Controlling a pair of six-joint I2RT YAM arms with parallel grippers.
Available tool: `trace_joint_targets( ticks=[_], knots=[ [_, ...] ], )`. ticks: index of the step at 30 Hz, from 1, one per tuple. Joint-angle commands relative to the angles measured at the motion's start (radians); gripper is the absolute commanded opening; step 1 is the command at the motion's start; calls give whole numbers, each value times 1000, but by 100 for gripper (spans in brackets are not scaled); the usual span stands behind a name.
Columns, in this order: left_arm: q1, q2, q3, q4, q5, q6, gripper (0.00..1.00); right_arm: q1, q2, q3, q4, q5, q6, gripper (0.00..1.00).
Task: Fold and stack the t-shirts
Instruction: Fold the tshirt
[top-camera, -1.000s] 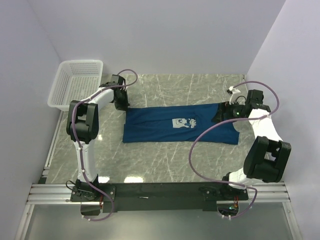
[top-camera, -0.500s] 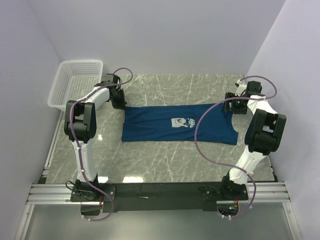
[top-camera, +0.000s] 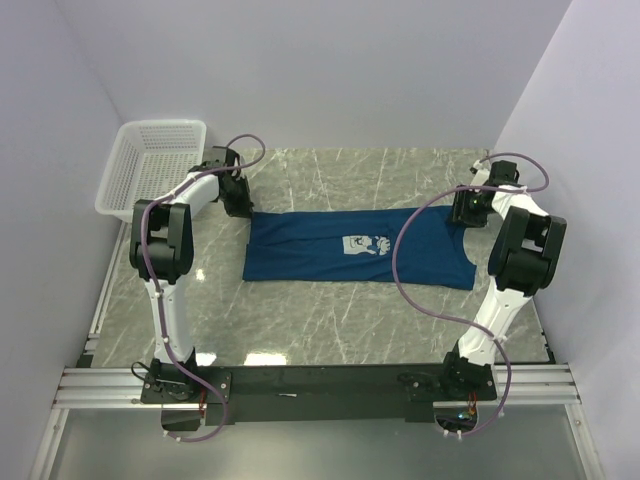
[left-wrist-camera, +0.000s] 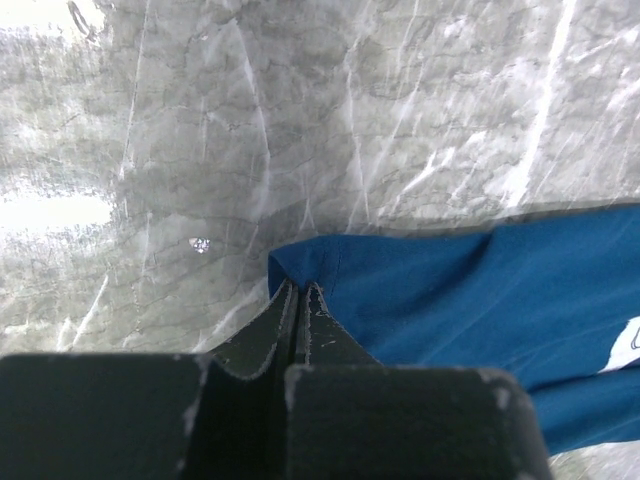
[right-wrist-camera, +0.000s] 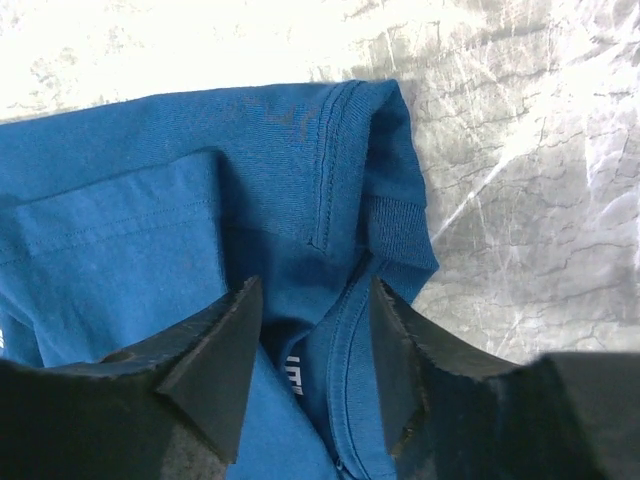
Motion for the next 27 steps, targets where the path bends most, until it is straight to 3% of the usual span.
trace_joint_targets(
  ticks=[1, 20, 25, 27],
  knots=[
    [6, 5, 36, 17, 20, 20, 1, -8, 17, 57, -1, 1, 15, 53],
    [45, 0, 16, 46, 106, -21, 1, -60, 69, 107, -41, -50, 15, 6],
    [55, 3, 18, 52, 134, -32, 1, -68, 70, 115, -51, -69, 12, 4],
    [56, 5, 18, 52, 143, -32, 1, -68, 75, 129, -65, -105, 6, 14]
  ],
)
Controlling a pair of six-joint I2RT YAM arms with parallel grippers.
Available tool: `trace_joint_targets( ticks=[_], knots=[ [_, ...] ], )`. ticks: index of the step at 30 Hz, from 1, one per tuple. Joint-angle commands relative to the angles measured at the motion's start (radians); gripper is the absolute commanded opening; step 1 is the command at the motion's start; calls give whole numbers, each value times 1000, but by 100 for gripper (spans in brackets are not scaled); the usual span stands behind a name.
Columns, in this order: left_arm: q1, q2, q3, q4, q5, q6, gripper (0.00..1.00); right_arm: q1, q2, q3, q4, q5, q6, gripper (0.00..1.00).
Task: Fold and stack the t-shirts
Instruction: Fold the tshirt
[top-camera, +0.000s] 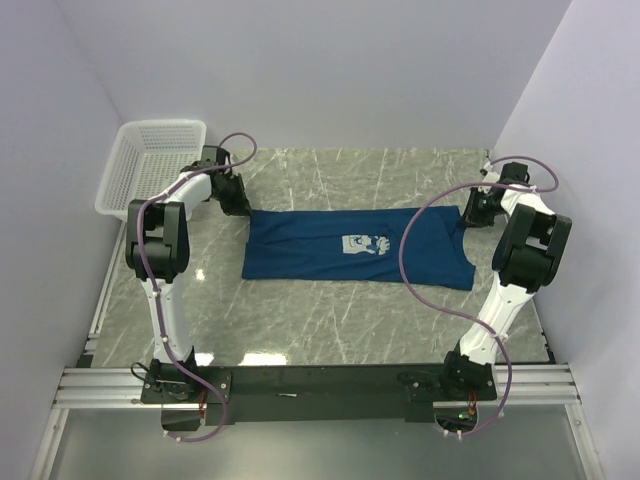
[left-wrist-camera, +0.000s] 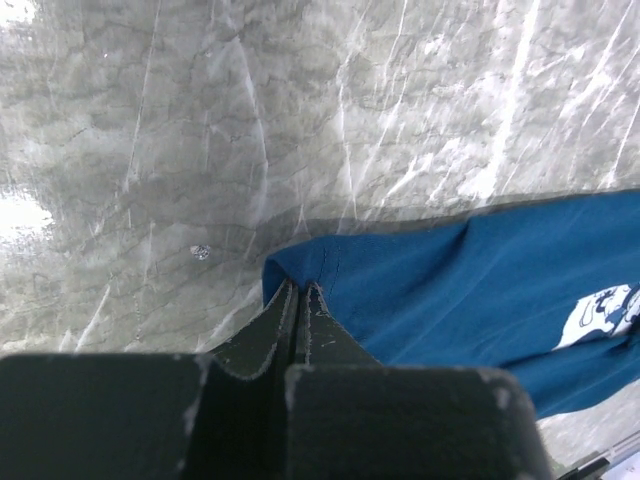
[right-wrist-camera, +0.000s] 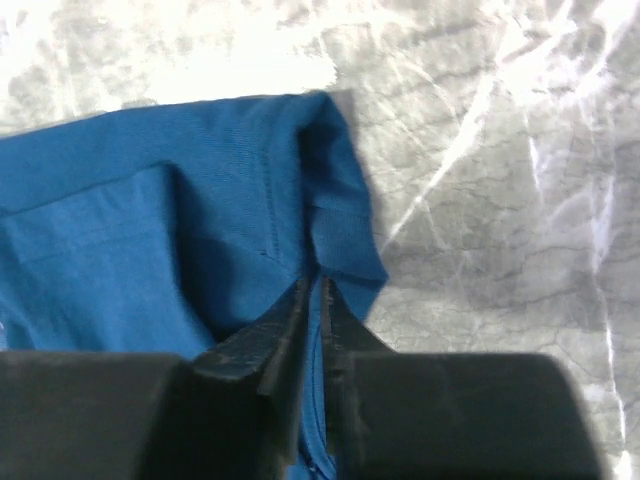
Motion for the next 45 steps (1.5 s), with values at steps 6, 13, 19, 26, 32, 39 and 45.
trace_joint_targets(
  ticks=[6, 13, 19, 26, 32, 39, 45],
  knots=[
    [9, 0, 8, 37, 45, -15, 1, -6, 18, 61, -16, -70, 2, 31],
    [9, 3, 8, 41, 56, -20, 1, -3, 68, 104, -60, -77, 2, 31],
    [11, 7, 10, 46, 65, -25, 1, 1, 93, 132, -93, -93, -13, 21],
    [35, 6, 2, 54, 82, -42, 1, -15, 62, 116, -68, -93, -9, 7],
    [60, 15, 2, 64, 103, -58, 1, -30, 61, 127, -67, -81, -10, 1],
    [68, 32, 5, 93, 131, -80, 1, -30, 67, 129, -62, -85, -10, 0],
    [68, 11, 4, 171, 123, -103, 22, -30, 38, 121, -58, -78, -30, 21]
  ],
)
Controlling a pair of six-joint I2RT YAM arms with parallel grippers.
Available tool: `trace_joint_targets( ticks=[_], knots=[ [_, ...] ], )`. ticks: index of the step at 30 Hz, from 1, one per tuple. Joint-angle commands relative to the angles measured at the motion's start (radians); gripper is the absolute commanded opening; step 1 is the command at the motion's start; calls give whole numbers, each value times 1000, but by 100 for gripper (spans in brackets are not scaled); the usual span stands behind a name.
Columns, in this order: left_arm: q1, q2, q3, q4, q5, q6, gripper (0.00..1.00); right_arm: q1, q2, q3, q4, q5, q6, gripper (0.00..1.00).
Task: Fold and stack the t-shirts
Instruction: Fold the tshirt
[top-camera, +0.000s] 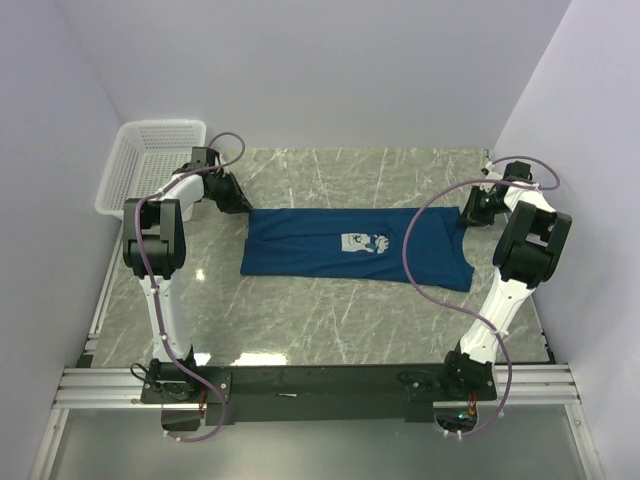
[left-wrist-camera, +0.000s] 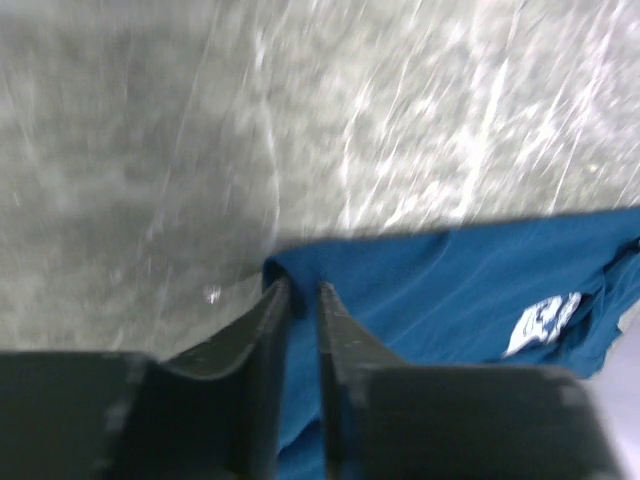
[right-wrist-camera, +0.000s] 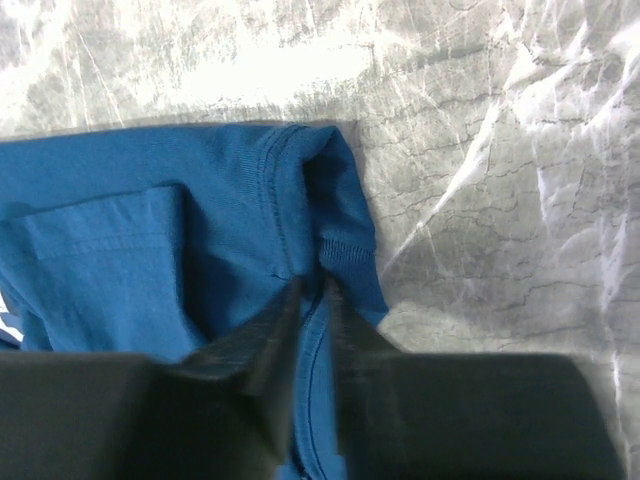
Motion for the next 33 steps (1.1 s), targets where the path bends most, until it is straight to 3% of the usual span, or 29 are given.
trace_joint_targets(
  ticks=[1, 4, 7, 11, 13, 15, 16, 18, 19, 20, 22, 26, 30, 33],
  knots=[
    [7, -73, -25, 121, 3, -22, 24, -8, -45, 18, 19, 13, -27, 28],
    [3, -160, -48, 190, -12, -23, 33, -10, -97, -5, 32, 30, -52, 38],
    [-22, -231, -45, 212, -6, 24, 36, -7, -160, -46, 30, 29, -98, 44],
    [-124, -334, -91, 272, -87, 224, 43, 11, -295, -127, -10, -32, -263, 53],
    [-227, -389, -169, 336, -141, 328, 53, 24, -349, -186, -72, -94, -344, 56],
    [-308, -400, -220, 422, -155, 478, 60, 53, -427, -247, -137, -225, -514, 60],
    [-321, -383, -233, 431, -132, 504, 62, 67, -486, -274, -240, -275, -690, 64],
    [-329, -319, -199, 367, -83, 529, 62, 131, -562, -397, -356, -384, -928, 74],
    [-329, -296, -139, 324, -74, 528, 61, 152, -605, -457, -425, -395, -1046, 91],
    [-329, -279, -117, 285, -58, 523, 60, 198, -704, -521, -415, -393, -1210, 91],
    [-330, -277, -121, 310, -52, 514, 59, 249, -804, -713, -270, -350, -1245, 92],
    [-332, -300, -139, 367, -78, 463, 57, 451, -935, -882, -58, -168, -1170, 84],
    [-332, -332, -170, 347, -141, 432, 56, 628, -921, -956, 223, 65, -1020, 74],
    [-329, -413, -265, 368, -200, 420, 55, 686, -875, -954, 320, 153, -971, 68]
  ],
)
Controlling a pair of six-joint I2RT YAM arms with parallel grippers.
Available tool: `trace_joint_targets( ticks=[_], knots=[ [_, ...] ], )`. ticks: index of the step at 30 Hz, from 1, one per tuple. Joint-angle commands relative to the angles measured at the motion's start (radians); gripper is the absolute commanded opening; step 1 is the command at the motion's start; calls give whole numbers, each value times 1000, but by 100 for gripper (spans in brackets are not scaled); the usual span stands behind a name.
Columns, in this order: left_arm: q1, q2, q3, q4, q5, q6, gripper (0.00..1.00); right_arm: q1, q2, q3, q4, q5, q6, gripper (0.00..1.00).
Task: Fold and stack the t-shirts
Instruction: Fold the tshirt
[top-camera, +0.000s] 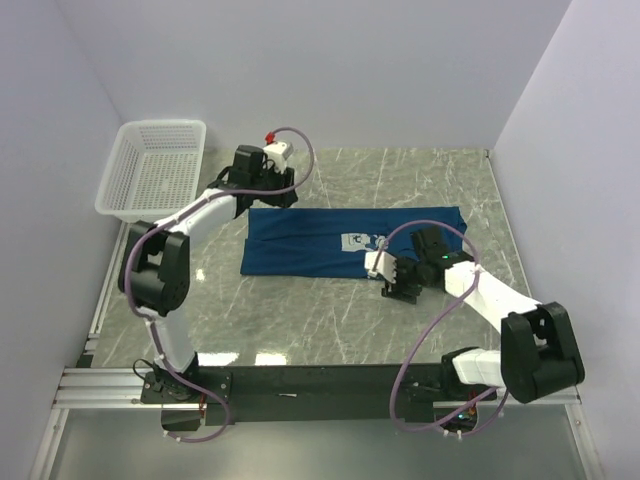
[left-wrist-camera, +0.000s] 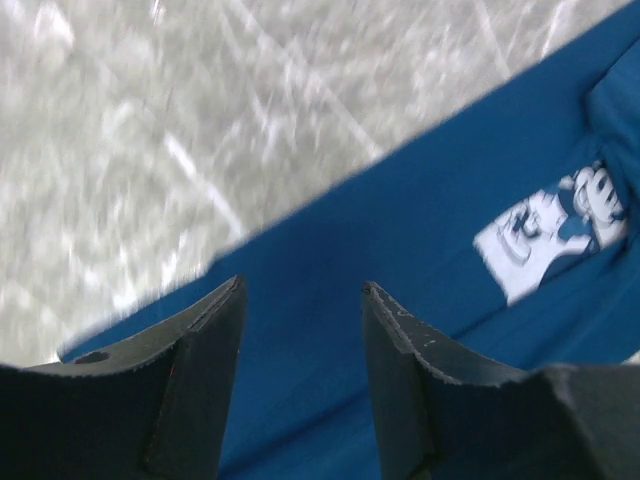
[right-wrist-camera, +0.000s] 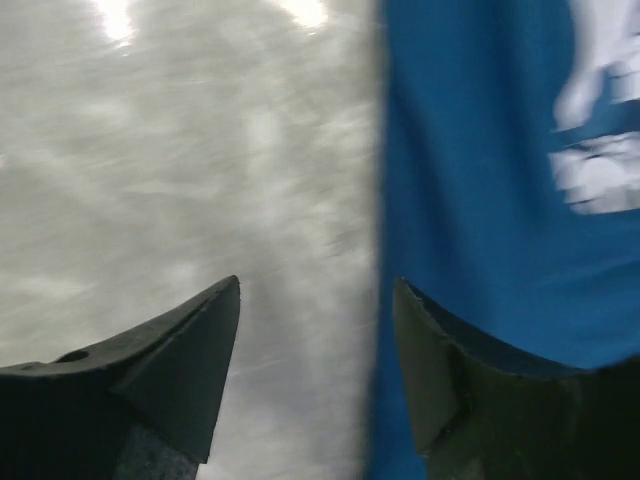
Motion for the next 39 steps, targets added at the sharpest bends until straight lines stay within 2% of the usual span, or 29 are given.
trace_joint_targets(
  ticks=[1, 7, 10, 11, 14, 17, 18, 22, 28, 31, 35, 38, 39],
  knots=[
    [-3, -146, -95, 50, -86, -37, 55, 82, 49, 10, 283, 221, 85, 66],
    [47, -373, -278, 70, -158, -126, 56, 176, 110, 34, 383, 299, 111, 62],
    [112, -490, -338, 29, -151, -196, 57, 276, 97, 40, 370, 252, 105, 62],
    [159, -522, -353, 18, -137, -213, 57, 347, 100, 40, 372, 250, 106, 62],
    [265, -649, -408, -45, -85, -256, 60, 460, 174, 84, 413, 301, 161, 62],
    [325, -788, -465, -108, -107, -259, 67, 586, 316, 188, 455, 385, 243, 60],
    [328, -859, -500, -119, -130, -262, 74, 628, 355, 242, 467, 405, 258, 60],
    [331, -1015, -580, -151, -178, -287, 84, 693, 554, 381, 504, 543, 321, 57],
    [331, -1144, -643, -169, -183, -296, 89, 699, 662, 475, 501, 595, 341, 53],
    [330, -1161, -654, -175, -163, -302, 89, 698, 691, 468, 501, 608, 329, 47],
    [331, -1174, -666, -178, -135, -310, 89, 698, 717, 465, 492, 614, 324, 32],
    [331, -1181, -677, -174, -106, -318, 89, 696, 706, 454, 478, 576, 320, 12],
    [331, -1179, -675, -168, -92, -319, 89, 696, 697, 448, 466, 544, 312, 9]
  ],
)
